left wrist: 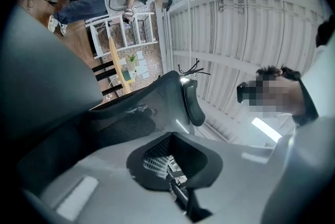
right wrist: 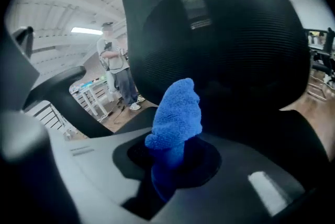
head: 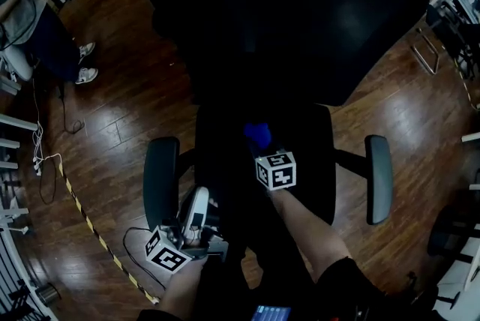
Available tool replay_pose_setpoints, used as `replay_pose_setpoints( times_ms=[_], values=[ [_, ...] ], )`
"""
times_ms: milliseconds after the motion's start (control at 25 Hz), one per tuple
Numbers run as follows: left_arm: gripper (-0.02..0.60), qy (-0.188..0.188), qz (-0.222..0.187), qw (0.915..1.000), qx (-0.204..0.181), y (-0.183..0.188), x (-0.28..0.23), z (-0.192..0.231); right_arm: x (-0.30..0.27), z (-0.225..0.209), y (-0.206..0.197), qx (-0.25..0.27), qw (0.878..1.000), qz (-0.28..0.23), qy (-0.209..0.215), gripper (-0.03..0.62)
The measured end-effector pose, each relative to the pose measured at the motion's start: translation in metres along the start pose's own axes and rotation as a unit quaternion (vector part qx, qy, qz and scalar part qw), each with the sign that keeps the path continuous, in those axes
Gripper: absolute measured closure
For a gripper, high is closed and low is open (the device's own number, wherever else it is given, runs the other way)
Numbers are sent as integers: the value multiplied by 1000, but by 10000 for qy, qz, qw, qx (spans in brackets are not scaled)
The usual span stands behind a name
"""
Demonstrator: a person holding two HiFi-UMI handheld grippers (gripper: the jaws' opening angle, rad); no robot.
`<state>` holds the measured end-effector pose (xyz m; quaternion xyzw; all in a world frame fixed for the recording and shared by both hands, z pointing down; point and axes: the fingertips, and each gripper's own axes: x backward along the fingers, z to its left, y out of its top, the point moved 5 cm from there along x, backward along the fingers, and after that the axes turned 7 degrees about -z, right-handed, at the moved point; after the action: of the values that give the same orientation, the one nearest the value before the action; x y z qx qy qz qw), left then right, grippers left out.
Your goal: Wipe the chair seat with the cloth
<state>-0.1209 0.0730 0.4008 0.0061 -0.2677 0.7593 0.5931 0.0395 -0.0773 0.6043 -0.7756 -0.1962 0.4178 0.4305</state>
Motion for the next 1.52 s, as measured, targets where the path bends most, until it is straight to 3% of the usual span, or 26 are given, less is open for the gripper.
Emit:
replay_pose_setpoints(
  times_ms=[240, 440, 600, 760, 960, 1040, 1360, 1520],
  values=[
    [586, 89, -19, 10000, -8, -3, -7, 13, -106, 52, 28, 353, 9958, 312, 780, 513],
    [586, 108, -90, 9999, -52, 5, -7, 17, -129, 67, 12, 510, 9927, 455, 990, 513],
    [586, 128, -2, 9996, -233, 5, -5, 19, -122, 39, 12, 245, 9977, 352, 531, 513],
    [586, 192, -16, 9995, -252, 3, -5, 21, -85, -39, 10, 123, 9985, 428, -325, 513],
    [586, 228, -30, 9995, -226, 2, -7, 20, 9, -164, 3, -331, 9830, 449, -1748, 514],
    [586, 167, -36, 9996, -214, 2, -11, 17, 39, -193, 3, -403, 9775, 403, -2030, 514],
    [586, 112, 9, 9998, -184, 2, -17, 13, 64, -211, 1, -379, 9763, 321, -2107, 514],
    [586, 122, 2, 9998, -149, 3, -15, 10, 45, -168, 11, -227, 9856, 270, -1656, 514]
  ],
)
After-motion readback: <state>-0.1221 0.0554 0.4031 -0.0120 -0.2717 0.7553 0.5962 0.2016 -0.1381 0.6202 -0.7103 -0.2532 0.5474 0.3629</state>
